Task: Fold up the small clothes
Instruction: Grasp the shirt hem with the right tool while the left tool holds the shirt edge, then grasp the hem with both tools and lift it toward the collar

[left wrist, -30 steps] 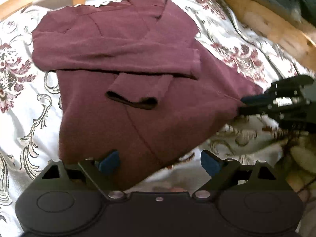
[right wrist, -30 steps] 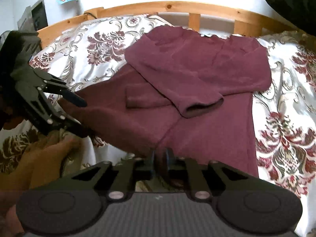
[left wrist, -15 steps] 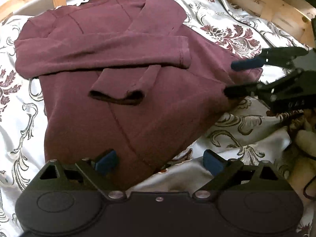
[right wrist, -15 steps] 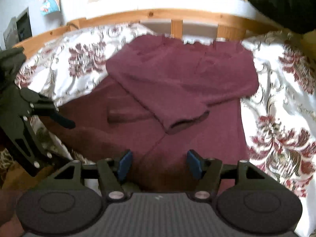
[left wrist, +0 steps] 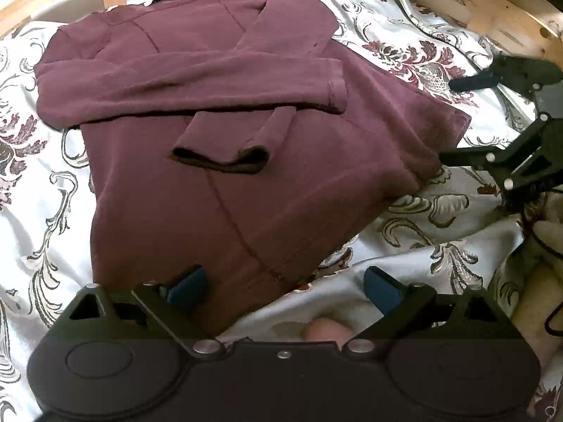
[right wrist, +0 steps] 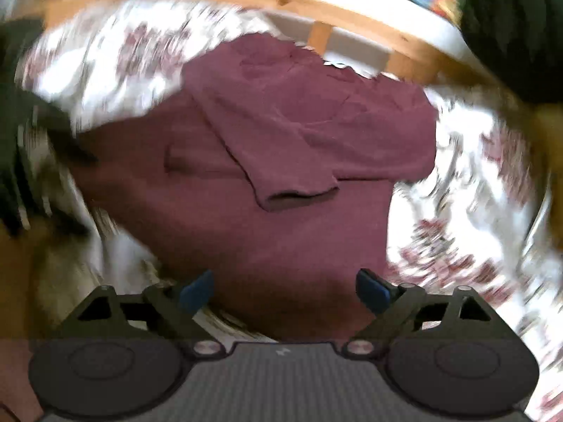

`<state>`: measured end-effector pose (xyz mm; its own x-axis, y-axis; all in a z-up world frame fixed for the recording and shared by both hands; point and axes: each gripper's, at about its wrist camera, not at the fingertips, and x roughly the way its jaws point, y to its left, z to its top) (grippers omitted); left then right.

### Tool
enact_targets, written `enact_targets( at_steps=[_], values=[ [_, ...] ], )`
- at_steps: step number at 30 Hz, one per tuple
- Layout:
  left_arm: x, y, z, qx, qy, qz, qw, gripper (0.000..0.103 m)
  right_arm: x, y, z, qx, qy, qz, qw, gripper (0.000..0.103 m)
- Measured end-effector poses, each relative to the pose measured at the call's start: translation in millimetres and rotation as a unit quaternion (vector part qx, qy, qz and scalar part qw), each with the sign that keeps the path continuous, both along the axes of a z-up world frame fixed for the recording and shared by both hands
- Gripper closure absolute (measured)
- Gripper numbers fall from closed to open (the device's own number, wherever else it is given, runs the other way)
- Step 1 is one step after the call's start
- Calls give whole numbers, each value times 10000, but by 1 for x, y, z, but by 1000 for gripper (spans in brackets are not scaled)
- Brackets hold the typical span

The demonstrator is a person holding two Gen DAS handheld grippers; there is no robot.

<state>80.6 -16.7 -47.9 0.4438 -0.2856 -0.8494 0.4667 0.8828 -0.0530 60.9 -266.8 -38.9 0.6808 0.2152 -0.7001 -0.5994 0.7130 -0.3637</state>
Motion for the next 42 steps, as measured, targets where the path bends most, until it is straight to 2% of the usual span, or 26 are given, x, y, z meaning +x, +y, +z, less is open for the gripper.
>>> enact_targets(
  at_steps=[2,3,6,15,17,21,23,27,30,34,36,38,42],
  values=[
    [2,0,-1,27,-2,11,10000,4,-5,3,-8,-536,-70,377,9978,6],
    [2,-1,-1,43,-5,22,10000,4,-6,3,-12,-642,-24,471,9968,6],
    [1,-4,-1,105,-25,41,9999,3,-3,4,-20,-514,86,441,9977,6],
    [2,-11,-2,183,-44,40,9998,1,7,22,-34,-164,-288,542,9980,6],
    [3,-12,-3,185,-50,29,9998,1,8,22,-33,-62,-310,547,9980,10],
    [6,-17,-4,193,-58,27,9998,1,6,22,-27,169,-294,699,9970,45],
    [8,-20,-4,187,-63,55,9998,1,4,22,-25,259,-307,791,9961,55],
    [10,-33,-5,103,-148,-45,9998,1,4,20,-18,555,-279,796,9949,82],
    [12,-45,-6,142,-320,-73,9994,2,7,14,-12,903,-164,695,9934,88],
    [15,-57,-7,115,-615,-20,9980,13,15,5,-7,1265,-4,531,9905,91],
    [15,-62,-7,237,-795,-44,9965,19,17,1,-5,1396,46,467,9891,92],
    [14,-65,-9,415,-950,-66,9946,31,18,-2,-3,1492,48,420,9879,93],
    [7,-60,-6,533,-1266,-70,9905,47,18,-5,-1,1573,-14,369,9869,96]
  ],
)
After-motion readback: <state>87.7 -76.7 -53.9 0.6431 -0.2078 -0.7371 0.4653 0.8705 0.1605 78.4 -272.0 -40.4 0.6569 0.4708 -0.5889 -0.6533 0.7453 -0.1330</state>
